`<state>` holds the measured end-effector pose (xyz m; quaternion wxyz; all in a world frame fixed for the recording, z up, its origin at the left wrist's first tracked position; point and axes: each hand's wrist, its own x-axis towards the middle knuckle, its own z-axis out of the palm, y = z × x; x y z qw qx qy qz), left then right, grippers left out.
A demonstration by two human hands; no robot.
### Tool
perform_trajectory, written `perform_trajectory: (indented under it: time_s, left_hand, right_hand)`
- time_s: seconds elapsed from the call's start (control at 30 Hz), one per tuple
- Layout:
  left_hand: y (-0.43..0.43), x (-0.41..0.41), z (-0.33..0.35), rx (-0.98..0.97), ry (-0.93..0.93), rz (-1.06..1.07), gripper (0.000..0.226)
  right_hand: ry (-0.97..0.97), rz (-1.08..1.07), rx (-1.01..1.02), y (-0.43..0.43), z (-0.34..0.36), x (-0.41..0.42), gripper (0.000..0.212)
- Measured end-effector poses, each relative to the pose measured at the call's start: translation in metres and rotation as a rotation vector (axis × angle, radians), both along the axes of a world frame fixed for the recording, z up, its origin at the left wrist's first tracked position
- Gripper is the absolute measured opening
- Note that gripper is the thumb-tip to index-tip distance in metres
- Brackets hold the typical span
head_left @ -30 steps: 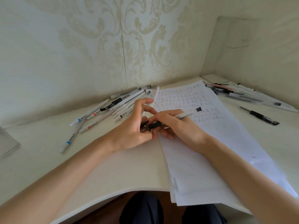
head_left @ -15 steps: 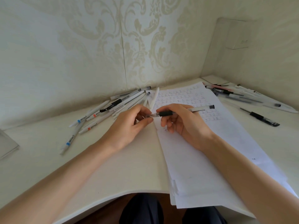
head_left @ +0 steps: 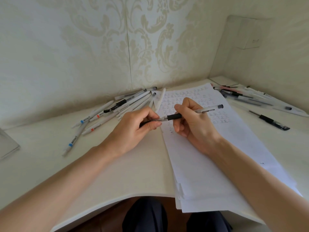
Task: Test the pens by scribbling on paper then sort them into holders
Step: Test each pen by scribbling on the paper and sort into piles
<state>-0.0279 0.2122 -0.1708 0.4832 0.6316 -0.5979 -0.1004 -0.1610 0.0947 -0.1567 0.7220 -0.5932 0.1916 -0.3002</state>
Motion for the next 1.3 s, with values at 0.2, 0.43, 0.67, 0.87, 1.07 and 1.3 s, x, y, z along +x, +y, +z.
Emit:
perform_trajectory:
  time_s: [0.2,0.43,0.67,0.87,1.07,1.3]
  left_hand:
    - [-0.001,0.002,0.0,0.056,0.041,-0.047,0.011]
    - [-0.004,0.006,0.001,0.139,0.238,-0.057,0.015]
    - [0.003,0.014,0.003,0.231,0.332,-0.003,0.024]
    - [-0.003,0.018,-0.003,0.203,0.18,0.067,0.027]
    - [-0.001,0.016,-0.004,0.206,-0.008,-0.011,0.028]
    - [0.022,0.024,0.008,0.166,-0.105,0.155,0.016]
  right_hand:
    - [0.007,0.002,-0.027,0.001,-0.002,-0.001,0.037]
    - [0.013,0.001,0.07,0.001,-0.002,-0.002,0.037]
    - [-0.037,-0.034,0.249,-0.008,0.001,-0.005,0.035]
    - [-0.06,-0.054,0.269,-0.01,0.001,-0.005,0.035]
    - [-0.061,-0.123,0.177,-0.017,0.005,-0.007,0.036]
    - [-0.026,-0.111,0.148,-0.019,0.004,-0.006,0.036]
